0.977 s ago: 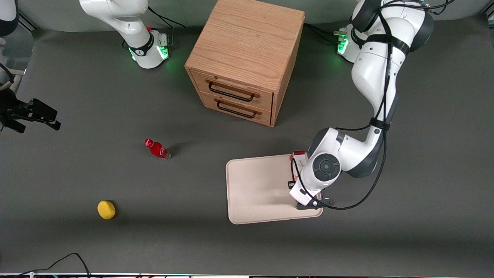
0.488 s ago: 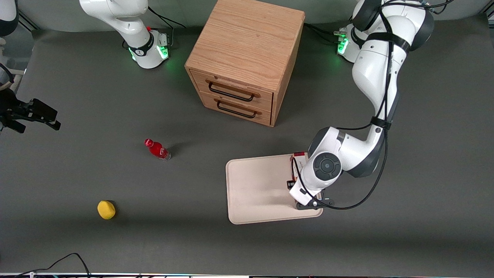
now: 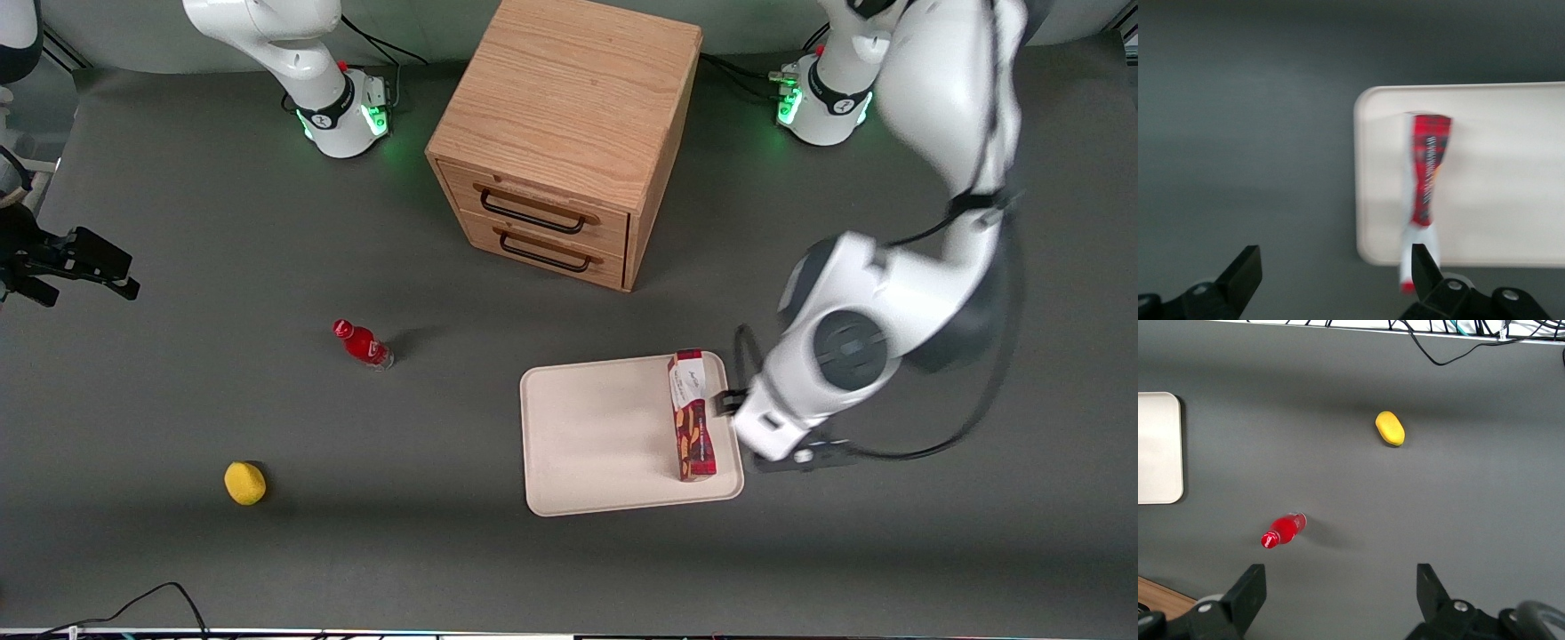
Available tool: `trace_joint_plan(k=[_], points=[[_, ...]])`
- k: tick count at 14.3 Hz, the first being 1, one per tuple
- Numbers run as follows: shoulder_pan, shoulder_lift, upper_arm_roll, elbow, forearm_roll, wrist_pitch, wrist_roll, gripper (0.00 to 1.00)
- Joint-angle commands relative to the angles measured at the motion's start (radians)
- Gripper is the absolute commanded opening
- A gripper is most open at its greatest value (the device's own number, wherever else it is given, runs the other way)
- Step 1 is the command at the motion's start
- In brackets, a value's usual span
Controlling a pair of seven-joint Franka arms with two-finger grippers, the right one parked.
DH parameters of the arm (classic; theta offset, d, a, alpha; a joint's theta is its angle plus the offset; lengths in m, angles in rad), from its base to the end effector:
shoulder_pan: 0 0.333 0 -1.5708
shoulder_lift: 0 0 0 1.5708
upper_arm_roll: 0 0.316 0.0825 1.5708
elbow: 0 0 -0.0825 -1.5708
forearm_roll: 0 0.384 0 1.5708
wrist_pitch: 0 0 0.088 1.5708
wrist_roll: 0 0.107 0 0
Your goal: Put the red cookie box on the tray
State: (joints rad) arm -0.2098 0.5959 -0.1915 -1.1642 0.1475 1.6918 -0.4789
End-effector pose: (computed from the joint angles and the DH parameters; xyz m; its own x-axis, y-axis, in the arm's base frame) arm 0.6793 -0.2341 0.4492 0.9957 0.0856 -0.0346 0.0834 -0.9947 -0.0609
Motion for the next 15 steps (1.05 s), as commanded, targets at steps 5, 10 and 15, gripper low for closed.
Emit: trace_joint_plan(k=[5, 10, 15], points=[[0.179, -0.229, -0.002, -0.045, -0.011, -0.216, 0.293, 1.00], [0.248, -0.332, 0.001, -0.034, -0.057, -0.372, 0.430, 1.00], [0.266, -0.331, 0.009, 0.014, -0.059, -0.429, 0.626, 1.00]])
